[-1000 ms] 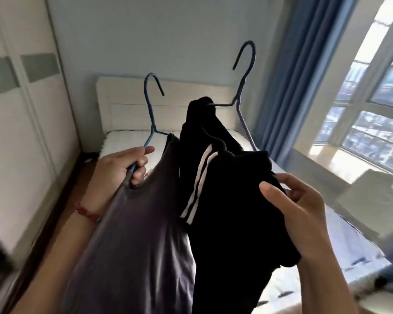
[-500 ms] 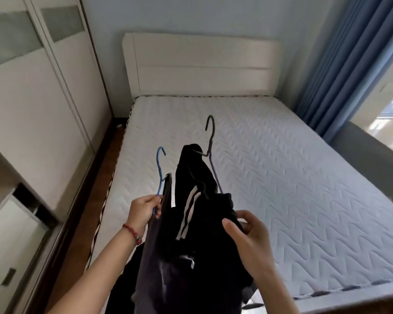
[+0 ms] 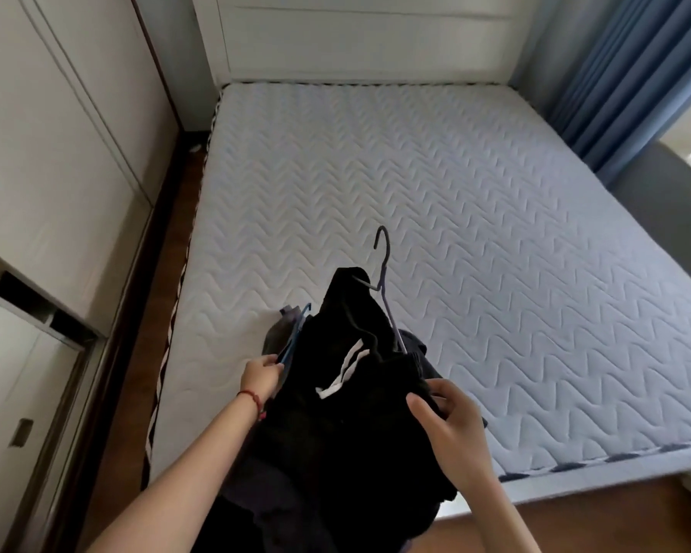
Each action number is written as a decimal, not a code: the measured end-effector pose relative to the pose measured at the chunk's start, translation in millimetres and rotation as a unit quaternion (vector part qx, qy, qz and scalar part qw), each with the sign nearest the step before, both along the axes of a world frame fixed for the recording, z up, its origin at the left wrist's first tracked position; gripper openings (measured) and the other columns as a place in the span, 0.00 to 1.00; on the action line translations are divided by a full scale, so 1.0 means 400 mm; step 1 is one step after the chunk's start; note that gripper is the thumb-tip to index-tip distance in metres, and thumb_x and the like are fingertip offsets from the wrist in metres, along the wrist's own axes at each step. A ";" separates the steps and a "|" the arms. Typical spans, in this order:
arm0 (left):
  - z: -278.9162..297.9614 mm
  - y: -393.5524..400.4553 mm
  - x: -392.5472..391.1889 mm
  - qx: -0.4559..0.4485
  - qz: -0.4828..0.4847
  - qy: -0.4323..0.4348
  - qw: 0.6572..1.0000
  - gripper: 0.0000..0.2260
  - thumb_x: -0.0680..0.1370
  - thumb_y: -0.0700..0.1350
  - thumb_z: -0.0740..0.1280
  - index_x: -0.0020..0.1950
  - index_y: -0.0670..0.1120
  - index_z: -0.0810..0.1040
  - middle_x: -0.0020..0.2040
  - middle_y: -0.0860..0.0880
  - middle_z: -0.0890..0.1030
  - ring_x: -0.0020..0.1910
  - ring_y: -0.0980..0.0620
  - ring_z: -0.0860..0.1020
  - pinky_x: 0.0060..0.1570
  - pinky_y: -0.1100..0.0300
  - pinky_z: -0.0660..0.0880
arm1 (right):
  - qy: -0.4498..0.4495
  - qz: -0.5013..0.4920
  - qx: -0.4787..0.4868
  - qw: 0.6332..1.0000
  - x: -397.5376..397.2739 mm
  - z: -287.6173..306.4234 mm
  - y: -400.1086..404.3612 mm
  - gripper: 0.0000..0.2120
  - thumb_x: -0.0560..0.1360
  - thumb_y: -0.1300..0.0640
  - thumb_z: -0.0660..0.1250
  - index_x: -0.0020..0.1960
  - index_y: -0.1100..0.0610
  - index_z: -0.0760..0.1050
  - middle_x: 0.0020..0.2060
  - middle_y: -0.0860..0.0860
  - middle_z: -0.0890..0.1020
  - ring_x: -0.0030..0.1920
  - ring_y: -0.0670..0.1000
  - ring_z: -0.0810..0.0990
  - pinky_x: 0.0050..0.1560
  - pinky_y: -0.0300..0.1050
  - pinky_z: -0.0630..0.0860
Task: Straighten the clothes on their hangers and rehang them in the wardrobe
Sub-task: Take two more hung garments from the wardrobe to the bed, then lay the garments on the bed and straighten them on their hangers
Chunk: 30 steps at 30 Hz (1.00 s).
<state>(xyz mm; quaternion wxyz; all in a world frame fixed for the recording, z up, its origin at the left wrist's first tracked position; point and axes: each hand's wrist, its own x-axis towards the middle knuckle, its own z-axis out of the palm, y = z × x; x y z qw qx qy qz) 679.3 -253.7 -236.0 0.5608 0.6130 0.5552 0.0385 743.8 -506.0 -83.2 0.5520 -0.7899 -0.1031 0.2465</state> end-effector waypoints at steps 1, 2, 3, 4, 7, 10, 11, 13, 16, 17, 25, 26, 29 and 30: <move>0.020 0.001 0.015 0.015 -0.014 -0.013 1.000 0.12 0.74 0.33 0.63 0.57 0.34 0.77 0.58 0.37 0.78 0.59 0.43 0.76 0.58 0.57 0.69 | -0.001 -0.004 -0.001 1.000 0.005 0.006 -0.006 0.05 0.73 0.64 0.68 0.39 0.57 0.77 0.24 0.46 0.79 0.25 0.40 0.76 0.27 0.28 0.69; 0.050 0.000 0.034 0.030 -0.035 -0.031 0.998 0.09 0.74 0.33 0.63 0.52 0.36 0.79 0.55 0.39 0.79 0.58 0.45 0.76 0.57 0.57 0.69 | -0.003 -0.005 -0.001 1.000 0.011 0.014 -0.014 0.05 0.73 0.64 0.68 0.39 0.57 0.77 0.23 0.47 0.78 0.25 0.40 0.75 0.27 0.28 0.69; 0.083 0.000 0.057 0.044 -0.058 -0.048 0.996 0.08 0.75 0.33 0.63 0.49 0.37 0.80 0.52 0.41 0.79 0.58 0.46 0.76 0.56 0.58 0.68 | -0.005 -0.005 -0.001 1.000 0.016 0.023 -0.023 0.05 0.73 0.64 0.67 0.39 0.57 0.77 0.23 0.47 0.78 0.25 0.41 0.75 0.27 0.29 0.68; 0.115 0.001 0.084 0.060 -0.080 -0.067 0.993 0.08 0.75 0.34 0.63 0.51 0.38 0.80 0.53 0.42 0.79 0.58 0.46 0.76 0.57 0.58 0.68 | -0.006 -0.007 0.002 1.000 0.022 0.033 -0.033 0.05 0.73 0.65 0.67 0.39 0.57 0.77 0.23 0.48 0.78 0.25 0.41 0.75 0.27 0.29 0.68; 0.209 0.006 0.177 0.132 -0.144 -0.108 0.975 0.15 0.75 0.35 0.63 0.62 0.38 0.75 0.61 0.41 0.77 0.62 0.44 0.74 0.63 0.57 0.67 | -0.013 -0.021 0.013 1.000 0.037 0.072 -0.072 0.05 0.73 0.65 0.67 0.40 0.58 0.78 0.23 0.50 0.77 0.25 0.43 0.74 0.27 0.32 0.68; 0.297 -0.011 0.274 0.212 -0.231 -0.130 0.941 0.17 0.76 0.36 0.62 0.65 0.42 0.73 0.65 0.43 0.75 0.64 0.45 0.72 0.64 0.59 0.65 | -0.021 -0.019 0.040 0.999 0.046 0.124 -0.116 0.04 0.73 0.67 0.67 0.40 0.61 0.77 0.24 0.53 0.77 0.25 0.46 0.74 0.27 0.33 0.69; 0.321 -0.020 0.304 0.235 -0.258 -0.140 0.927 0.18 0.76 0.36 0.62 0.66 0.42 0.72 0.66 0.43 0.74 0.65 0.46 0.72 0.64 0.61 0.64 | -0.021 -0.018 0.051 0.998 0.048 0.143 -0.133 0.04 0.73 0.68 0.67 0.40 0.61 0.77 0.24 0.53 0.77 0.25 0.46 0.74 0.26 0.33 0.69; 0.364 -0.037 0.355 0.276 -0.303 -0.159 0.898 0.18 0.76 0.35 0.62 0.66 0.42 0.71 0.66 0.43 0.73 0.66 0.45 0.71 0.64 0.63 0.62 | -0.023 -0.017 0.066 0.997 0.051 0.180 -0.168 0.05 0.72 0.69 0.67 0.40 0.62 0.77 0.24 0.54 0.79 0.24 0.46 0.75 0.26 0.33 0.70; 0.405 -0.058 0.418 0.344 -0.356 -0.181 0.850 0.19 0.75 0.34 0.62 0.66 0.42 0.72 0.66 0.42 0.74 0.66 0.43 0.71 0.67 0.55 0.64 | -0.034 -0.026 0.082 0.996 0.054 0.228 -0.233 0.07 0.71 0.71 0.67 0.39 0.60 0.78 0.25 0.55 0.80 0.25 0.47 0.75 0.27 0.34 0.70; 0.419 -0.068 0.437 0.365 -0.372 -0.191 0.832 0.18 0.75 0.35 0.62 0.65 0.42 0.73 0.65 0.42 0.75 0.66 0.43 0.71 0.67 0.54 0.65 | -0.042 -0.030 0.083 0.995 0.055 0.241 -0.258 0.09 0.71 0.70 0.67 0.38 0.58 0.78 0.24 0.54 0.79 0.25 0.48 0.74 0.26 0.34 0.70; 0.571 -0.292 0.557 0.384 -0.429 -0.288 0.766 0.14 0.73 0.44 0.62 0.54 0.40 0.79 0.53 0.41 0.81 0.53 0.42 0.79 0.56 0.54 0.71 | -0.109 -0.129 0.081 0.982 0.024 0.337 -0.493 0.06 0.70 0.73 0.66 0.41 0.64 0.78 0.25 0.57 0.81 0.25 0.49 0.77 0.25 0.33 0.72; 0.590 -0.331 0.569 0.386 -0.434 -0.301 0.757 0.12 0.74 0.43 0.63 0.54 0.39 0.79 0.52 0.40 0.81 0.52 0.42 0.79 0.56 0.54 0.71 | -0.127 -0.144 0.074 0.979 0.012 0.352 -0.522 0.08 0.70 0.73 0.67 0.40 0.62 0.79 0.25 0.56 0.81 0.25 0.48 0.77 0.26 0.32 0.72; 0.646 -0.457 0.589 0.403 -0.448 -0.344 0.720 0.12 0.74 0.42 0.61 0.52 0.38 0.79 0.50 0.39 0.81 0.50 0.41 0.78 0.55 0.52 0.71 | -0.197 -0.198 0.030 0.960 -0.024 0.395 -0.630 0.14 0.69 0.71 0.69 0.36 0.51 0.80 0.26 0.51 0.82 0.25 0.42 0.77 0.29 0.29 0.72; 0.663 -0.503 0.591 0.405 -0.452 -0.354 0.712 0.11 0.75 0.41 0.62 0.52 0.37 0.78 0.49 0.39 0.80 0.50 0.41 0.77 0.55 0.52 0.70 | -0.220 -0.214 0.012 0.952 -0.036 0.407 -0.670 0.15 0.69 0.69 0.70 0.36 0.48 0.81 0.26 0.49 0.83 0.26 0.40 0.77 0.30 0.28 0.72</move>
